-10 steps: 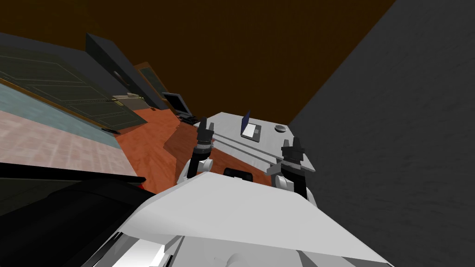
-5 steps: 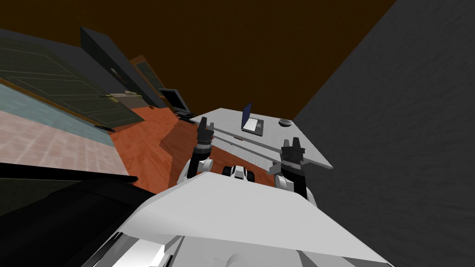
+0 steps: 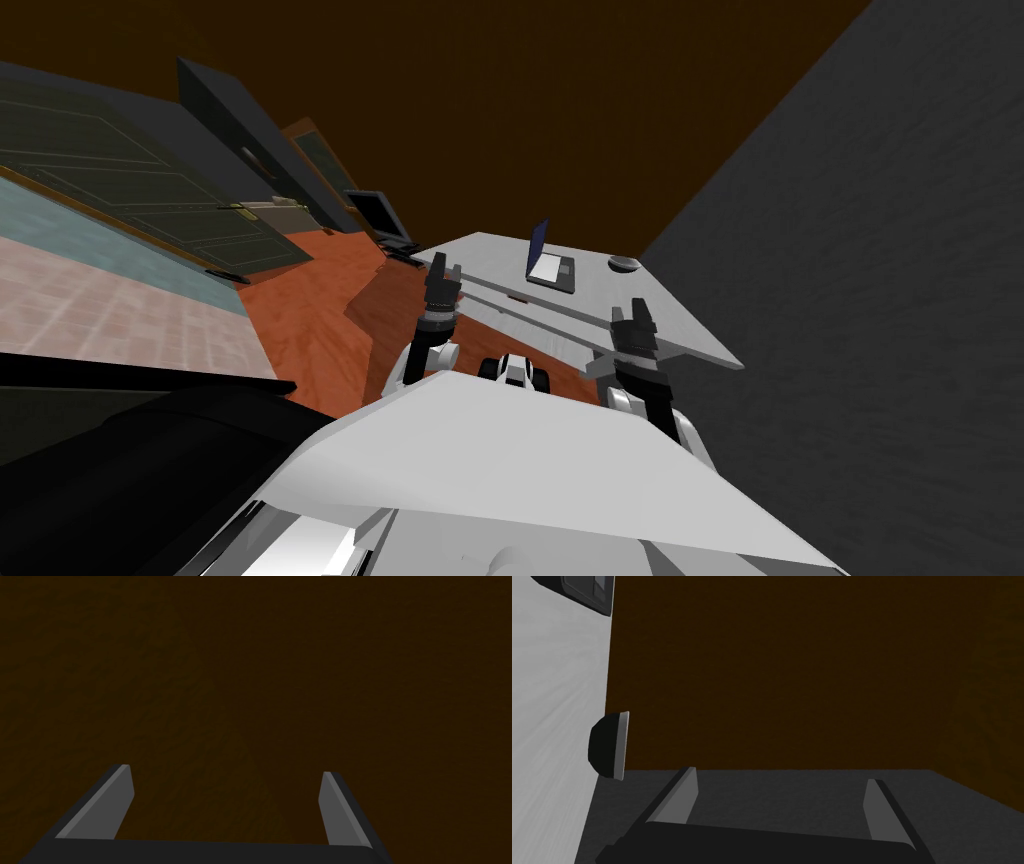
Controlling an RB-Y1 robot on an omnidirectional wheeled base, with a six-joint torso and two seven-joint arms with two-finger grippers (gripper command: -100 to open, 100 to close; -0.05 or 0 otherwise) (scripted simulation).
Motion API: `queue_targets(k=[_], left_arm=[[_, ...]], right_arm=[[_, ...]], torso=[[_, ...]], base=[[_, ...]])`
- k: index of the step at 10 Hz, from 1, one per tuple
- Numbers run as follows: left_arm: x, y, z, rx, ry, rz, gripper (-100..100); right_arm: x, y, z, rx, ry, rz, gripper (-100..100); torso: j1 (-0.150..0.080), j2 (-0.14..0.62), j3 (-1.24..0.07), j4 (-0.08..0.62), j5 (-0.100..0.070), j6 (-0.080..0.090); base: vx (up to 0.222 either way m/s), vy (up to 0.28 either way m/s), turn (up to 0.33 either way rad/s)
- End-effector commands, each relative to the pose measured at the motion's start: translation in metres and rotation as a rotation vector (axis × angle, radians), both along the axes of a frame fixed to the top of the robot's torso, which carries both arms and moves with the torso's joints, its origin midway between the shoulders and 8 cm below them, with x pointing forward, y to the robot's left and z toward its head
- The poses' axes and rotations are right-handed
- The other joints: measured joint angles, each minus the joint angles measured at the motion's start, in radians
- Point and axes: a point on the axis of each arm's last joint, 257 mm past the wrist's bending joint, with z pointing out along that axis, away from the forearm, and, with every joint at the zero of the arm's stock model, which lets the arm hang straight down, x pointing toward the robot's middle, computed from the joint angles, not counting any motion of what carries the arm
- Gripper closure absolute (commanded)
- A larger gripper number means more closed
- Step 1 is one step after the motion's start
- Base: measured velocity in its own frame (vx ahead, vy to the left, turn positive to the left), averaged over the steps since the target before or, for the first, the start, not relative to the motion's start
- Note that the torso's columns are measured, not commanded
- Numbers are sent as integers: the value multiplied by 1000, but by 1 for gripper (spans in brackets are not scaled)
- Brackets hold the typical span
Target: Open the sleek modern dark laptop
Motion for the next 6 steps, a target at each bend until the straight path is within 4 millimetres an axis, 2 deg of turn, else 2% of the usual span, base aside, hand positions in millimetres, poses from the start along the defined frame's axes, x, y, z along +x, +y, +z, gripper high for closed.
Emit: queue_targets(k=[1, 6], left_arm=[[0, 0, 0, 0, 0, 0, 0], [0, 0, 0, 0, 0, 0, 0]], right_arm=[[-3, -15, -16, -140, 76, -43, -100], [-16, -63, -43, -466, 239, -163, -100]], torso=[[0, 1, 0, 0, 0, 0], [1, 1, 0, 0, 0, 0]], base=[[40, 124, 4], [53, 169, -3]])
